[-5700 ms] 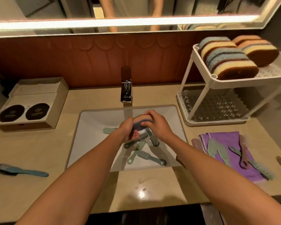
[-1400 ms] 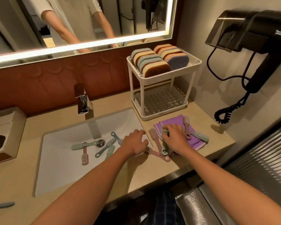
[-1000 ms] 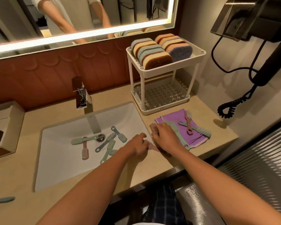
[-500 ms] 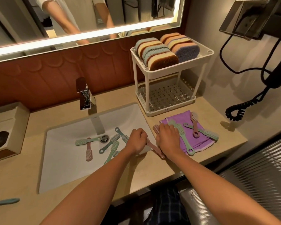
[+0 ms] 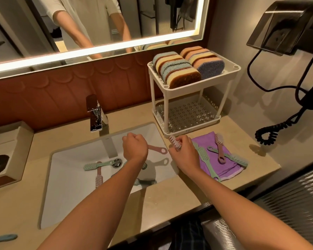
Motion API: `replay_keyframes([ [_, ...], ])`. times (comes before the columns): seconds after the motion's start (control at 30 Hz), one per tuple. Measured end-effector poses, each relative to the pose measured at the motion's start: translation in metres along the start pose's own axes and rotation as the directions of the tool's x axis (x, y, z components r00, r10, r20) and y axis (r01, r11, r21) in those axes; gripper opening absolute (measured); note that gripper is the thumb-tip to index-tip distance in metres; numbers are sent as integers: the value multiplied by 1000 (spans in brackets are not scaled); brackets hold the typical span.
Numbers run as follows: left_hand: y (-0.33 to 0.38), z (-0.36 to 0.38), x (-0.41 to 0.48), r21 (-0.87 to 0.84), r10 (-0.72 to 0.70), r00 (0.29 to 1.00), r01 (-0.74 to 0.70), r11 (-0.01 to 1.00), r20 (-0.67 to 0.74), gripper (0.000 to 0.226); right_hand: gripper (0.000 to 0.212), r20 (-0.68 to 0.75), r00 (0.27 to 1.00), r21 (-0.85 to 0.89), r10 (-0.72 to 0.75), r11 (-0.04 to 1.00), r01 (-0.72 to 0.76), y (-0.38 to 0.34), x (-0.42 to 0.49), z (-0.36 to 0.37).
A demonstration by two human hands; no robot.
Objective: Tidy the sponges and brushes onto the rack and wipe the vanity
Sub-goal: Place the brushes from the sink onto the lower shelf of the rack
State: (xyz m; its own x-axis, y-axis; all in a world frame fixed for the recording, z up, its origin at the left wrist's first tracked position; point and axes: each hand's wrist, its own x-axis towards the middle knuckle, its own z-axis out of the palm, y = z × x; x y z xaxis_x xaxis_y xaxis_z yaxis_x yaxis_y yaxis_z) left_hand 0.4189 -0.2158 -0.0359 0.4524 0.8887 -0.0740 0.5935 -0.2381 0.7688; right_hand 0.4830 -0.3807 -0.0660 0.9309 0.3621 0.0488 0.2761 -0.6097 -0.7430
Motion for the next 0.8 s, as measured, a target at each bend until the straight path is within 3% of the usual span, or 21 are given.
replay_keyframes([
  [0.2,10,8,20,-141,-83,995,74,987,-63,22,28,-21,998,-57,-67,996,66,0,22,-4],
  [0.37,16,22,23,-273,-65,996,46,961,-62,17,27,-37,992,-117,-123,986,118,2,40,-2],
  [0.53,19,33,27,-298,35,998,-17,954,55,14,28,-60,980,-206,-189,963,173,6,61,-3],
  [0.8,41,59,55,-284,176,977,-137,949,117,7,17,-69,944,-414,-321,871,266,12,100,4],
])
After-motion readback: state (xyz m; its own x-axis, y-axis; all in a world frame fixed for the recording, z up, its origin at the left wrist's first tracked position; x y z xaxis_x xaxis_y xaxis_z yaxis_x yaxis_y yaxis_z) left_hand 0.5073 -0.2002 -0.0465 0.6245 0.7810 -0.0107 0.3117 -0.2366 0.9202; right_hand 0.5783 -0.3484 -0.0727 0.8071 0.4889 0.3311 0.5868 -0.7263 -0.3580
